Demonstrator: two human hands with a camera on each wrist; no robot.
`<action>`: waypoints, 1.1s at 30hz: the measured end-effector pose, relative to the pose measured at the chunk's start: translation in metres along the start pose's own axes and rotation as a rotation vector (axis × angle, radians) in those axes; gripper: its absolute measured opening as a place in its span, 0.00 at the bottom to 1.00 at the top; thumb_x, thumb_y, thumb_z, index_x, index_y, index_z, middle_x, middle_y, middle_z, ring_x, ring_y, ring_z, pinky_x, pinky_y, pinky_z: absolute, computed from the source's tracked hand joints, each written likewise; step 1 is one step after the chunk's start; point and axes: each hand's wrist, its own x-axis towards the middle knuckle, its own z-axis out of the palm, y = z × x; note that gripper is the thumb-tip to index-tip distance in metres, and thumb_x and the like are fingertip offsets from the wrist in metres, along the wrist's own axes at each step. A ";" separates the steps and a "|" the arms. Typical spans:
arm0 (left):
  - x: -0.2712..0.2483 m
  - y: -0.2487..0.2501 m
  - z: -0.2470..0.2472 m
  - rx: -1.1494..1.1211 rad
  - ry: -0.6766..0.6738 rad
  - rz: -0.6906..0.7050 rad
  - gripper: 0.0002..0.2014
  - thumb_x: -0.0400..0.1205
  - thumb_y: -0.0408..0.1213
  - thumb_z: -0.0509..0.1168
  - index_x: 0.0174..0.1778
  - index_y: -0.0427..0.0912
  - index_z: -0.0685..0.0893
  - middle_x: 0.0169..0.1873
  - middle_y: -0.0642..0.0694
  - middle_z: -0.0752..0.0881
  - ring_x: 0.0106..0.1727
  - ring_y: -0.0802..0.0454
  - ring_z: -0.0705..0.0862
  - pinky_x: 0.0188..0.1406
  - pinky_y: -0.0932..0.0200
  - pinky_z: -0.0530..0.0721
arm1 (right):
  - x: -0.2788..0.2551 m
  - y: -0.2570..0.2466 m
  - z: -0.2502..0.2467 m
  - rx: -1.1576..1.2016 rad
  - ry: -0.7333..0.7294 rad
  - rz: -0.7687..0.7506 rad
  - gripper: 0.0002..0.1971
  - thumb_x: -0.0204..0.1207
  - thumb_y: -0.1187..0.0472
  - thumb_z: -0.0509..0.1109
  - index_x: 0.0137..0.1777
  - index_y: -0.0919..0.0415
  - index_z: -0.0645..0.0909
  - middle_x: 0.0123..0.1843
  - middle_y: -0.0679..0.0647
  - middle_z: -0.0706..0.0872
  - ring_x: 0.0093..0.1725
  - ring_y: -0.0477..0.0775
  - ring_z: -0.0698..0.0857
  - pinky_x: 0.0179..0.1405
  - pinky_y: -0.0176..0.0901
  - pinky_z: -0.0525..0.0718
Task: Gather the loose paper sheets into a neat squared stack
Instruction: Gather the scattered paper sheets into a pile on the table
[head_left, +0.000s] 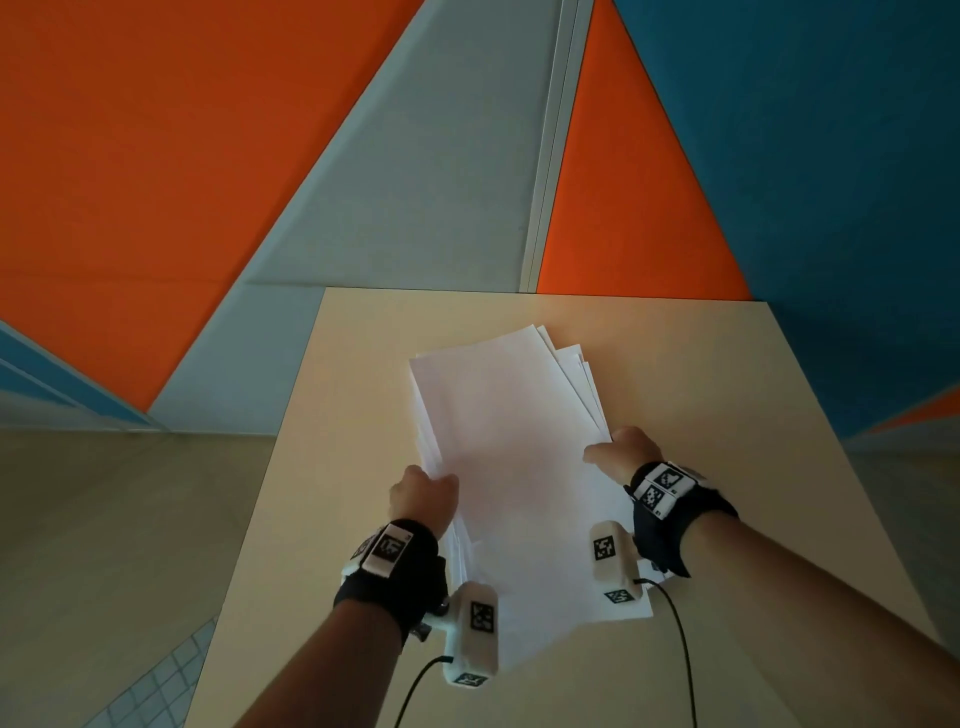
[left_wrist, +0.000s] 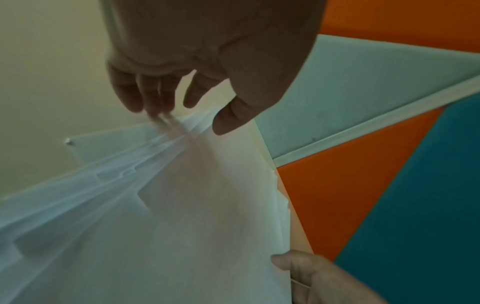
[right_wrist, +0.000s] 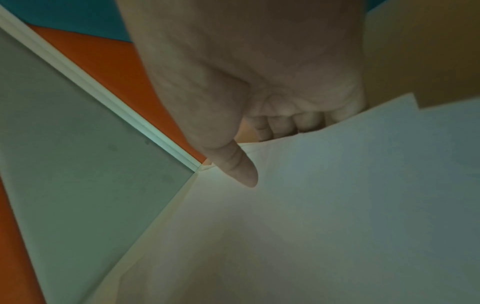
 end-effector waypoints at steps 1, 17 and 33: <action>-0.001 0.002 0.001 0.003 -0.006 -0.014 0.26 0.80 0.38 0.60 0.75 0.32 0.69 0.72 0.33 0.75 0.71 0.35 0.76 0.62 0.52 0.73 | 0.000 -0.001 0.000 0.005 -0.014 0.003 0.15 0.72 0.58 0.73 0.52 0.65 0.75 0.49 0.59 0.79 0.46 0.60 0.78 0.30 0.41 0.70; 0.017 -0.011 -0.007 -0.337 -0.057 -0.127 0.40 0.65 0.44 0.71 0.74 0.36 0.69 0.70 0.29 0.77 0.70 0.29 0.77 0.68 0.34 0.77 | 0.003 -0.003 -0.008 0.183 -0.256 0.115 0.33 0.59 0.54 0.86 0.64 0.69 0.84 0.61 0.61 0.86 0.59 0.64 0.84 0.60 0.50 0.81; 0.003 -0.035 0.010 -0.645 -0.291 0.049 0.20 0.81 0.21 0.60 0.68 0.41 0.75 0.58 0.34 0.85 0.58 0.35 0.85 0.65 0.35 0.81 | -0.026 0.028 0.010 0.361 -0.347 -0.105 0.20 0.75 0.76 0.72 0.66 0.64 0.80 0.58 0.60 0.88 0.58 0.60 0.86 0.56 0.48 0.84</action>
